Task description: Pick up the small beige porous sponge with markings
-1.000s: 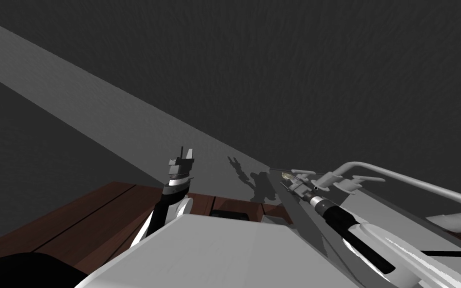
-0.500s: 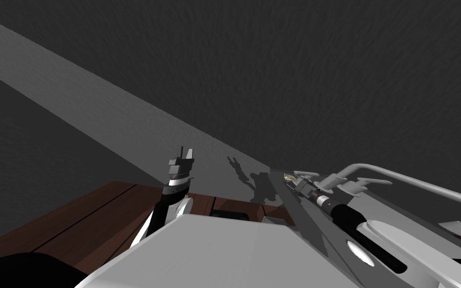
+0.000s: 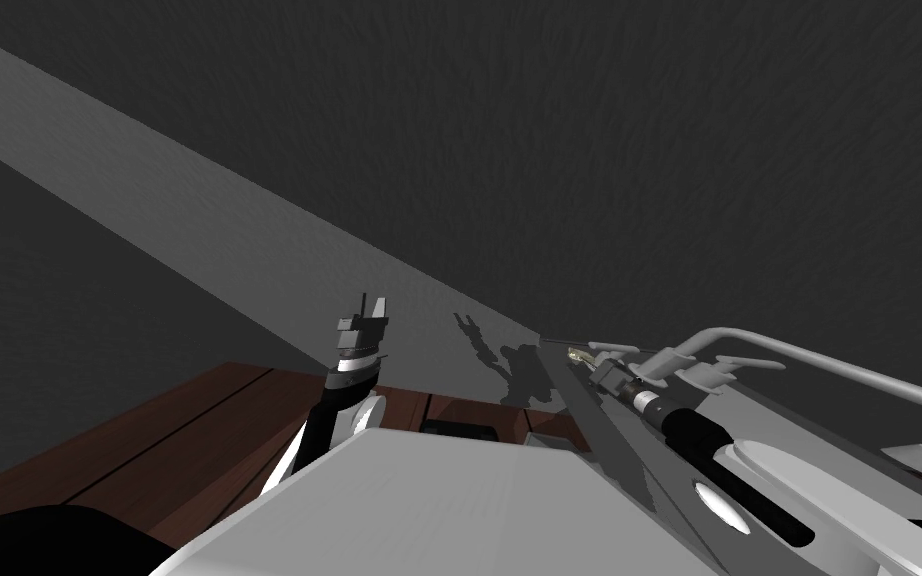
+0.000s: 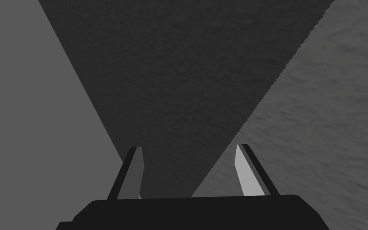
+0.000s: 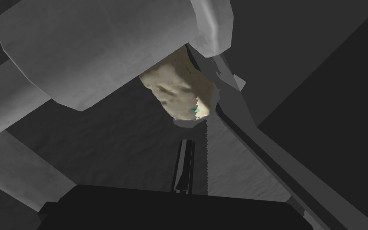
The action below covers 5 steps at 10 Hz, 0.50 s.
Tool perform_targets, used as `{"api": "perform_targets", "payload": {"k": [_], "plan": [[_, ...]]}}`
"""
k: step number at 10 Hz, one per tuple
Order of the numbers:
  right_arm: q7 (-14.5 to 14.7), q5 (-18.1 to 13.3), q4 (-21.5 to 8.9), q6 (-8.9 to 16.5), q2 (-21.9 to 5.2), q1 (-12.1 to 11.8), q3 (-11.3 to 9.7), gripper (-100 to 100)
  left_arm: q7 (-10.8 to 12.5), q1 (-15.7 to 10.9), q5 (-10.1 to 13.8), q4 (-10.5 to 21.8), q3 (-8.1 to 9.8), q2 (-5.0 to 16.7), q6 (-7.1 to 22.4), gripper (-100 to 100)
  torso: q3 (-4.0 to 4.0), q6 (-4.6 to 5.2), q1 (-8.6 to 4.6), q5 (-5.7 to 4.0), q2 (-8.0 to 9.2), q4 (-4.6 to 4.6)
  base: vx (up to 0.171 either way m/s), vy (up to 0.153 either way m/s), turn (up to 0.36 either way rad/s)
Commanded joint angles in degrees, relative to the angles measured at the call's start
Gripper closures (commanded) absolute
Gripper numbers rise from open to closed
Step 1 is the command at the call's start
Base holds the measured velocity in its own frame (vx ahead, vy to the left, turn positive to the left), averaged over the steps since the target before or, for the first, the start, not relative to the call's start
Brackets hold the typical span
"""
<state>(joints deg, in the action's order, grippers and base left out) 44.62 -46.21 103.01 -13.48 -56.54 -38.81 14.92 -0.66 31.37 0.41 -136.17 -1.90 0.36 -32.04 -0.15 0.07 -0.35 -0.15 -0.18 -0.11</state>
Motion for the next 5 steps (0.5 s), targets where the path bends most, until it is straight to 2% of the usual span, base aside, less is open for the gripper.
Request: {"api": "perform_targets", "payload": {"k": [1,3,4,5], "plan": [[0.0,0.0,0.0,0.0,0.0,0.0,0.0,100,0.0,0.0,0.0,0.0,0.0,0.0,0.0,0,0.0,0.0,0.0,0.0,0.0,0.0,0.0,0.0,0.0],[0.0,0.0,0.0,0.0,0.0,0.0,0.0,100,0.0,0.0,0.0,0.0,0.0,0.0,0.0,0,0.0,0.0,0.0,0.0,0.0,0.0,0.0,0.0,0.0],[0.0,0.0,0.0,0.0,0.0,0.0,0.0,0,0.0,0.0,0.0,0.0,0.0,0.0,0.0,0,0.0,0.0,0.0,0.0,0.0,0.0,0.0,0.0,0.0],[1.95,-1.89,-0.03,1.58,0.95,0.71,-0.37,-100,0.0,0.0,0.0,0.0,0.0,0.0,0.0,0,0.0,0.0,0.0,0.0,0.0,0.0,-0.021,-0.004,0.026]]}}
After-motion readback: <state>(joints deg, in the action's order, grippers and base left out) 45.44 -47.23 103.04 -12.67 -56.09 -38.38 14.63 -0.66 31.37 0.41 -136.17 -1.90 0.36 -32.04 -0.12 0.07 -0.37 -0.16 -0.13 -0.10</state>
